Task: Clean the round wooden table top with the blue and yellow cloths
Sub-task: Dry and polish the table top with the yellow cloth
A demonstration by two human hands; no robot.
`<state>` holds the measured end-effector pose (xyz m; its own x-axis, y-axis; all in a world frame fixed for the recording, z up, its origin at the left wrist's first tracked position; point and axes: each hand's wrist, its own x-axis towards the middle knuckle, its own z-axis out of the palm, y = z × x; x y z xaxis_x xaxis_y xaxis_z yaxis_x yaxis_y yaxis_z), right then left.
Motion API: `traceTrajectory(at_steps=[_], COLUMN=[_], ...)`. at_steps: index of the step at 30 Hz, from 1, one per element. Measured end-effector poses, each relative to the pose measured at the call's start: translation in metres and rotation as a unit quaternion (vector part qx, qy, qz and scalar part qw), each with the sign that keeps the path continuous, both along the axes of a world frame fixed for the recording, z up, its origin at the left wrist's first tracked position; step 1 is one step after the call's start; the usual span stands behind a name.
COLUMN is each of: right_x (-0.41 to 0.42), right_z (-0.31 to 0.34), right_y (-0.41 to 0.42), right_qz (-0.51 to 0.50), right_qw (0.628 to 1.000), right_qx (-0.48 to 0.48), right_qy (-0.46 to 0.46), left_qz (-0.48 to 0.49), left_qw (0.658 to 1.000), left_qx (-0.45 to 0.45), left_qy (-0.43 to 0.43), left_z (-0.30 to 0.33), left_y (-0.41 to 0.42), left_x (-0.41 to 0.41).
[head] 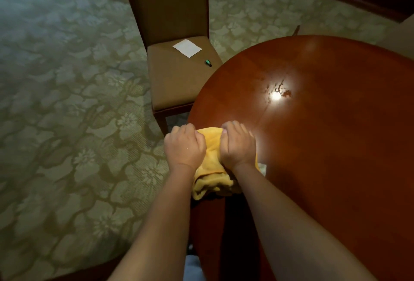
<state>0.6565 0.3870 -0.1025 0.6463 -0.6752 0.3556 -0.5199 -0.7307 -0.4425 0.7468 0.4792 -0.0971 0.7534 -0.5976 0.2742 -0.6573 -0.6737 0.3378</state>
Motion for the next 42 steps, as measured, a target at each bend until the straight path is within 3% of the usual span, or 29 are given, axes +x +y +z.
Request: traceTrajectory(at_steps=[7,15,22,34,42], right_x=[-0.071,-0.097,-0.056,0.054,0.074], right_z=[0.000,-0.003,-0.007,-0.011,-0.009], right_y=[0.053,0.069,0.047,-0.026,-0.043], right_qz=[0.005,0.010,0.041,-0.071,-0.098], right_qw=[0.999,1.000,0.998,0.992,0.991], right_qx=[0.026,-0.012,-0.039,-0.088,-0.075], right_qy=[-0.020,-0.014,-0.025,-0.056,-0.046], left_qz=[0.006,0.045,0.097,0.061,0.017], left_qw=[0.999,0.999,0.994,0.998,0.998], left_qx=[0.015,-0.026,-0.047,-0.027,0.003], left_qy=[-0.045,-0.001,0.033,0.016,-0.057], left_z=[0.000,-0.003,-0.010,-0.013,-0.010], left_y=[0.067,0.089,0.073,-0.019,-0.042], left_x=[-0.074,-0.111,-0.088,0.034,0.062])
